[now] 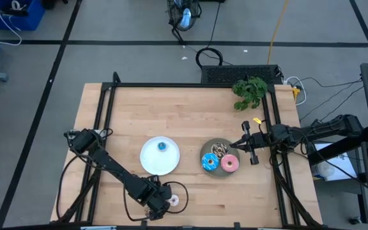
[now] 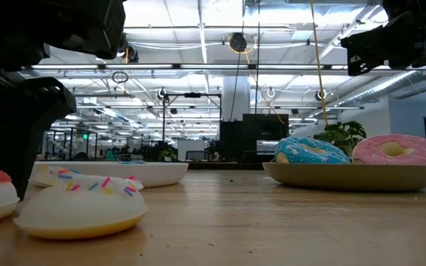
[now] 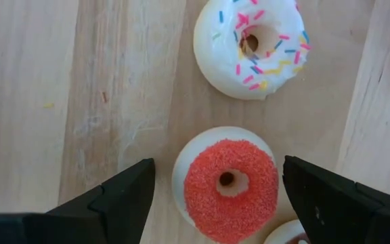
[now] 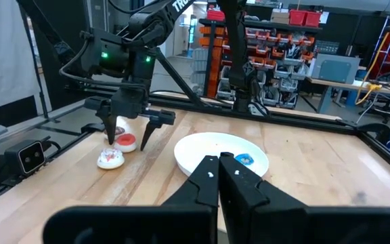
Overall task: Pick & Place donuts
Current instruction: Put the small orange donut on the white plate
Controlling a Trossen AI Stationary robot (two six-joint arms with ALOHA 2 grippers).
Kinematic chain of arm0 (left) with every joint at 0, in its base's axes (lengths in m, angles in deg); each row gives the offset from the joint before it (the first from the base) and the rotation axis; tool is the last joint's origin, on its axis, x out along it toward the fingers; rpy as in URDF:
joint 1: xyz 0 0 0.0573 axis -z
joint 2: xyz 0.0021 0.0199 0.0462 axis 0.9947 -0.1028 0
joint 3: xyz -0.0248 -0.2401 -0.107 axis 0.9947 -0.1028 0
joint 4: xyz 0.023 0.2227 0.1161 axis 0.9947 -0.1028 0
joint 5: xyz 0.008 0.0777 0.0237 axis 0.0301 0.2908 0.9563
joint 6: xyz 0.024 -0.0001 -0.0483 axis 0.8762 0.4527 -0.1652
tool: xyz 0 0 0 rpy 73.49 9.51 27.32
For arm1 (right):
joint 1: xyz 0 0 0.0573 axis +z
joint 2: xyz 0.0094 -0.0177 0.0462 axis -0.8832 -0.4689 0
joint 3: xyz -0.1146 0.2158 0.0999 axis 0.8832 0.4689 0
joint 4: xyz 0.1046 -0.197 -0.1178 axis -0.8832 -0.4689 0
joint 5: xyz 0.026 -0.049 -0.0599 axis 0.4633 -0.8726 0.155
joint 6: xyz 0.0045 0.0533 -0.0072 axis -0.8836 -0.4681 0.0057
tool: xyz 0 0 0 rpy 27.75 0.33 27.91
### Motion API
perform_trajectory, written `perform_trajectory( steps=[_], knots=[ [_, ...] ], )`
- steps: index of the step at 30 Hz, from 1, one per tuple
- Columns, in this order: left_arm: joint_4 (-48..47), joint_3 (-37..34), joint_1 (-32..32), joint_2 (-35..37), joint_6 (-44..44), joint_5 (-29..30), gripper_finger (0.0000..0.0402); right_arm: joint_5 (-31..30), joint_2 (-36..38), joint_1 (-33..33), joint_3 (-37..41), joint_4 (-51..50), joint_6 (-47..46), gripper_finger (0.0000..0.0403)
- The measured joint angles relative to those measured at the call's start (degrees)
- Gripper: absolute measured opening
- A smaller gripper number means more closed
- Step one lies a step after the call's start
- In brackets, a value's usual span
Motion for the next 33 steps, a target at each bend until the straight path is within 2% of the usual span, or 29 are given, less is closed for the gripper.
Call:
perform_trajectory(
  steps=[8,11,19,22,27,33],
  knots=[
    [-0.4,0.2,0.0,-0.2,-0.4,0.4,0.0314,-0.1,0.0,0.0,0.0,0.0,0.0,0.0000],
    [-0.6,0.2,0.0,-0.2,0.5,0.5,0.0283,-0.2,0.0,0.0,0.0,0.0,0.0,0.0000],
    [-0.5,0.1,-0.3,0.6,1.0,0.1,0.0171,-0.2,0.0,0.0,0.0,0.1,-0.6,0.0000],
    [0.3,0.0,-0.6,1.8,2.1,-1.8,0.0142,-0.2,0.0,0.0,0.0,0.1,-0.6,0.0000],
    [-0.3,-0.2,-1.3,5.9,3.2,-2.6,0.0108,-0.2,0.0,0.0,0.0,0.0,-0.6,0.0000],
    [-3.9,-0.1,-2.7,13.1,5.7,-0.4,0.0093,-0.2,0.0,0.0,0.0,-0.3,-0.6,0.0000]
  ],
)
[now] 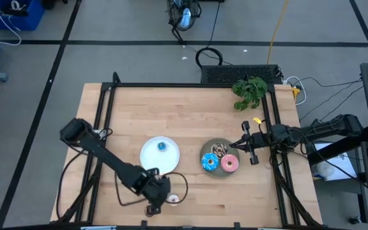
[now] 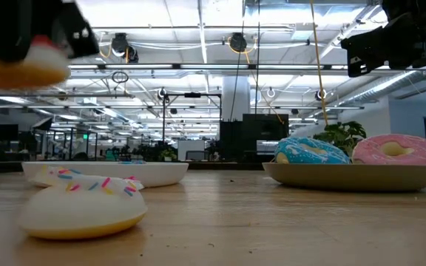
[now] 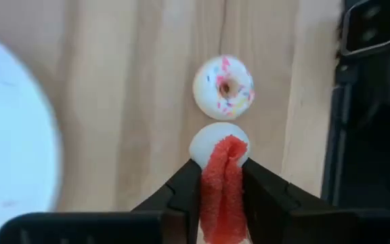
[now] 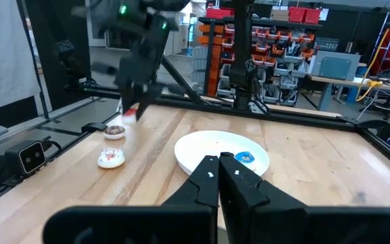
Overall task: Pick & Place donuts
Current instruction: Put the small orange donut on the white plate
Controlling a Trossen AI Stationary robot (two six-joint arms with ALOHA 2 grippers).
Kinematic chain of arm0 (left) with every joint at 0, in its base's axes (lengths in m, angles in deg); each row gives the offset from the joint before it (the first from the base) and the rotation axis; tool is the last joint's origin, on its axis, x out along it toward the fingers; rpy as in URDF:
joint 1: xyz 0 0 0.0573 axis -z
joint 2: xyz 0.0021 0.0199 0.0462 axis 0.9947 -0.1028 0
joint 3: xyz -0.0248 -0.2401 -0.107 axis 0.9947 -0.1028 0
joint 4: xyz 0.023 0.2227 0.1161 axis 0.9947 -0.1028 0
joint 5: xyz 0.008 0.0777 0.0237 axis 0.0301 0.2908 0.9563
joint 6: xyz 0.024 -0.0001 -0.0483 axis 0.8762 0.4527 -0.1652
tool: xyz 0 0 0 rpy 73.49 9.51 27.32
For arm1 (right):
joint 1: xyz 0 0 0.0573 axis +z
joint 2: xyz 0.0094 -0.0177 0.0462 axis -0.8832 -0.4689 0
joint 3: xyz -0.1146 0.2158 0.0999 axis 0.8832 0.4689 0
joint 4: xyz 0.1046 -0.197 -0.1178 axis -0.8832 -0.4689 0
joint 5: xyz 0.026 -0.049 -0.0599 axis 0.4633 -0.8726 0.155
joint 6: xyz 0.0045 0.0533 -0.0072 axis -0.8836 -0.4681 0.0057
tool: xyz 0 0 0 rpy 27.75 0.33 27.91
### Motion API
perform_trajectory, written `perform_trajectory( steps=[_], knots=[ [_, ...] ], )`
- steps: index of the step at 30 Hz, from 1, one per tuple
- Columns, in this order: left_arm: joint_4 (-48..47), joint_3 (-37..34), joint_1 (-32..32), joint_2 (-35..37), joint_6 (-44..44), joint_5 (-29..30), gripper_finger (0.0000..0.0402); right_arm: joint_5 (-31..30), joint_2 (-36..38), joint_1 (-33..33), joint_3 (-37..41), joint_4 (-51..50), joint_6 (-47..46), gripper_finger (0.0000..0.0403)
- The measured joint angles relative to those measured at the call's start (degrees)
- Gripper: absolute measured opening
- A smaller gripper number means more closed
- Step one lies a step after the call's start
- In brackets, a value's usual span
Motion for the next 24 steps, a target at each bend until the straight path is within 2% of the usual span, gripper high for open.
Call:
perform_trajectory(
  steps=[3,7,11,15,24],
  knots=[
    [-4.5,0.0,-1.3,4.3,0.9,1.6,0.0093,0.0,0.0,0.0,0.0,0.0,0.0,0.0000],
    [-13.0,0.1,-3.9,9.0,2.3,6.9,0.0093,0.0,0.0,0.0,0.0,-0.4,0.0,0.0000],
    [-20.9,0.1,-7.1,10.7,3.7,12.0,0.0092,0.0,0.0,0.0,0.0,-0.6,0.0,0.0000],
    [-23.6,-0.5,-10.5,10.5,7.6,11.6,0.0092,0.0,0.0,0.0,0.0,-0.6,0.0,0.0000],
    [-17.0,-8.7,-15.2,10.1,12.0,6.7,0.0092,0.0,0.0,0.0,0.0,-1.0,0.2,0.0000]
  ],
)
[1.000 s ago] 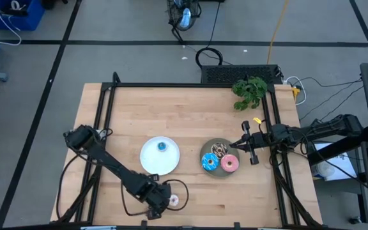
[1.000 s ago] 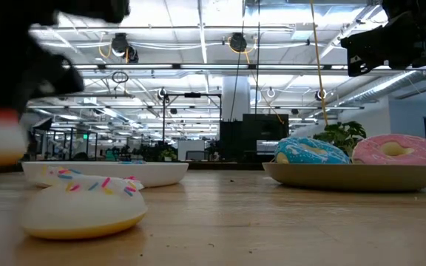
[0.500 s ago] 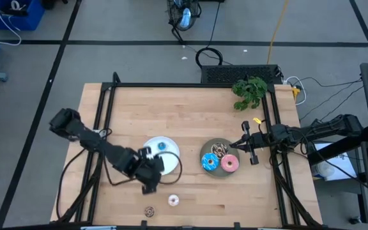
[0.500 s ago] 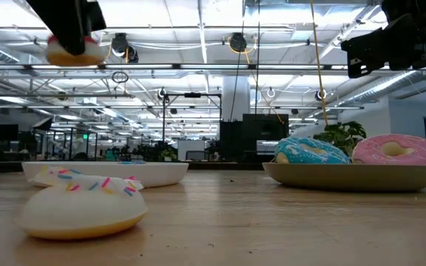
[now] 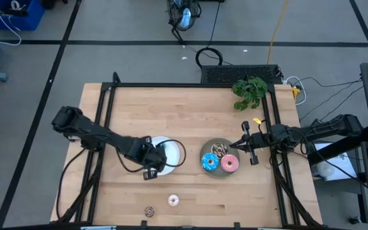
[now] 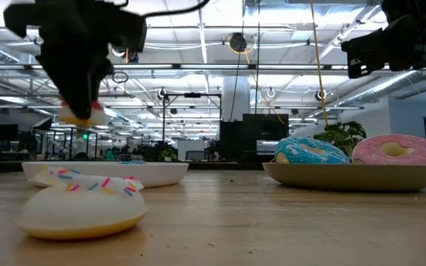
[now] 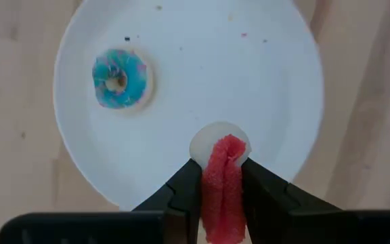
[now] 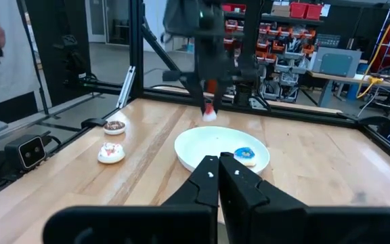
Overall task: Pick & Place donuts
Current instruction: Put the small orange donut on the white plate
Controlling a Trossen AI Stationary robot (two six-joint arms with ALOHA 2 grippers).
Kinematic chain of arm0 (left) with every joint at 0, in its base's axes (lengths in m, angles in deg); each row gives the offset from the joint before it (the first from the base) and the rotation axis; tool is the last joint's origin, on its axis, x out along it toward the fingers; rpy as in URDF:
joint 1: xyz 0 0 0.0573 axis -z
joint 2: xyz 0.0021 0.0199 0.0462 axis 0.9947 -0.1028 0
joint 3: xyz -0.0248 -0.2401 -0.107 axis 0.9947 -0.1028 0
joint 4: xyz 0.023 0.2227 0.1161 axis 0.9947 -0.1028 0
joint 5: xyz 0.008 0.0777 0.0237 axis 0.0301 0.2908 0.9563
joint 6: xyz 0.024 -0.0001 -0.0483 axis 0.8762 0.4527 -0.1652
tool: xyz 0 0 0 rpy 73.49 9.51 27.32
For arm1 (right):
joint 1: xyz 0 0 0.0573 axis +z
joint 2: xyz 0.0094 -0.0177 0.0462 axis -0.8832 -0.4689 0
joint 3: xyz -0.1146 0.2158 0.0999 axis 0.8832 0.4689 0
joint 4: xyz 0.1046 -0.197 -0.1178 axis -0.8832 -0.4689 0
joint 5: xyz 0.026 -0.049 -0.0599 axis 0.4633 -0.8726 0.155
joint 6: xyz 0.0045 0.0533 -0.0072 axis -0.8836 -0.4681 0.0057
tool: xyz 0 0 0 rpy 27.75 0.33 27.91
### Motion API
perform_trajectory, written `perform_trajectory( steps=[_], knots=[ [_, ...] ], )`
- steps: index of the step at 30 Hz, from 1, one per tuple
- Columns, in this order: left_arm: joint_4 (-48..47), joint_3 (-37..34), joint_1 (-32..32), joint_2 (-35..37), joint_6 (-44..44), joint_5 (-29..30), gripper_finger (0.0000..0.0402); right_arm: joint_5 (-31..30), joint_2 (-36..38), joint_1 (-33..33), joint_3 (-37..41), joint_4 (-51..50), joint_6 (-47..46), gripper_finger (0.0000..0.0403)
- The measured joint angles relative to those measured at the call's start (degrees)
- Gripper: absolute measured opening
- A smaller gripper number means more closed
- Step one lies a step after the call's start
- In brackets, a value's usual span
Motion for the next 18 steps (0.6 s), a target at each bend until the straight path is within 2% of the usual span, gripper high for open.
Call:
perform_trajectory(
  steps=[8,18],
  knots=[
    [9.3,-9.5,-2.5,0.1,-0.5,-3.2,0.0092,0.0,0.0,0.0,0.0,0.0,0.0,0.0000],
    [10.1,-10.9,-5.6,0.1,-0.4,-3.0,0.0092,0.0,0.0,0.0,0.0,0.1,0.8,0.0000]
  ],
)
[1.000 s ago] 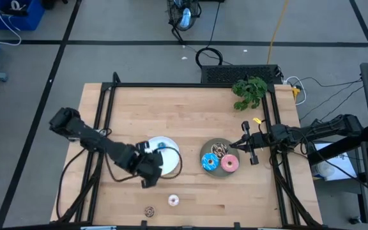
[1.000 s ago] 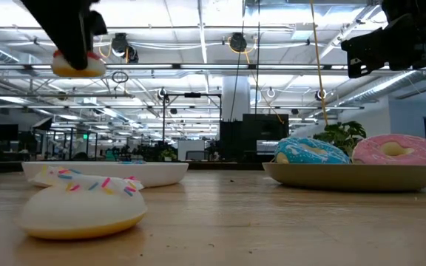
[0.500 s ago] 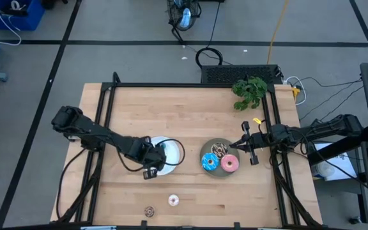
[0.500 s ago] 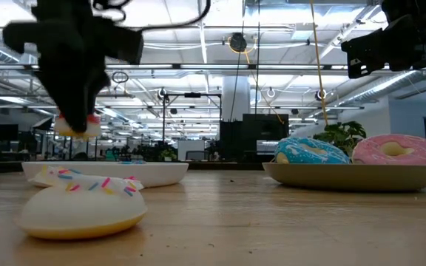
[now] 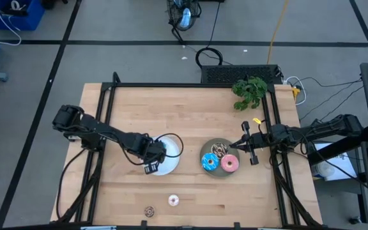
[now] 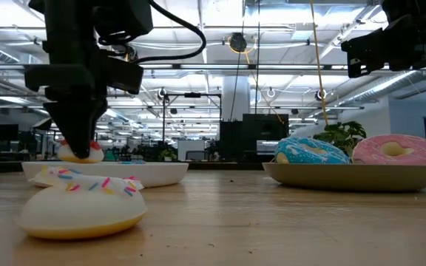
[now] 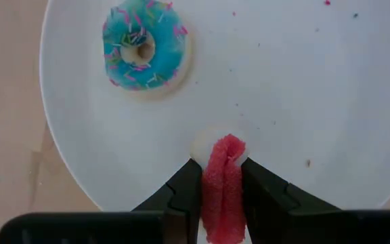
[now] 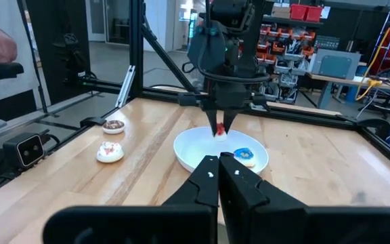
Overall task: Pick & Place donuts
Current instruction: Put the small orange donut on the white plate
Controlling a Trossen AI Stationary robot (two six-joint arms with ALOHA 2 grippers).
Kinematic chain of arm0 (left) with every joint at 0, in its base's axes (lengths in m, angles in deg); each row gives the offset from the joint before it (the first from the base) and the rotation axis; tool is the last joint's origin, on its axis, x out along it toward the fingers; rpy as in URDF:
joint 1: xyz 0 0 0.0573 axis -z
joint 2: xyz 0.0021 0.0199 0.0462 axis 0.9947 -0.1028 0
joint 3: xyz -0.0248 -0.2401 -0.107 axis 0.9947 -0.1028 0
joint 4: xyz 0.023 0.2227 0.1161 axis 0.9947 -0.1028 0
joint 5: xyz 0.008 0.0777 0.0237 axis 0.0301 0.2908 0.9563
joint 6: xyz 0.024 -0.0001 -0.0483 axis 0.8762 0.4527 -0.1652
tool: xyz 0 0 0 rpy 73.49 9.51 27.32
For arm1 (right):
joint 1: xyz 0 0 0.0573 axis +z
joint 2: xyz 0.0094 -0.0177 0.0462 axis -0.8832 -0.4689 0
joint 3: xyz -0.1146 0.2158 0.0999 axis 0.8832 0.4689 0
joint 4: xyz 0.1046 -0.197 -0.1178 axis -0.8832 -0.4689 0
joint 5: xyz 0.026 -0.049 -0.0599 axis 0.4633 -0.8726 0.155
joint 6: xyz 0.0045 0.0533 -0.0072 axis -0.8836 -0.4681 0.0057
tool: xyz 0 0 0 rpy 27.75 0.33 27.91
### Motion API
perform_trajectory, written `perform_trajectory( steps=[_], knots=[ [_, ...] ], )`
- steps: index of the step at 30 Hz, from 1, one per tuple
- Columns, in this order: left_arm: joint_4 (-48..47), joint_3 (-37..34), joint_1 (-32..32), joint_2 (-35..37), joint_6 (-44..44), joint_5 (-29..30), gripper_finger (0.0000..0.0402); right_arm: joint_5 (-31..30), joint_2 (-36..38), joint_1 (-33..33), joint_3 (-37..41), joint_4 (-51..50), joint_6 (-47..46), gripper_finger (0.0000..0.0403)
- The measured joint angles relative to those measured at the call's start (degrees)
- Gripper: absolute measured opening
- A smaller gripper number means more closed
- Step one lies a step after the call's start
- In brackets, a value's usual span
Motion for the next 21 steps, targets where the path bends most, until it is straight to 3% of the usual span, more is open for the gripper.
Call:
perform_trajectory(
  steps=[15,21],
  knots=[
    [3.4,-2.4,-0.3,0.0,-0.2,1.8,0.0093,0.0,0.0,0.0,0.0,0.0,-0.9,0.0000],
    [3.8,-2.4,-0.3,0.0,-0.2,1.2,0.0147,0.0,0.0,0.0,0.0,0.0,-0.8,0.0000]
  ],
)
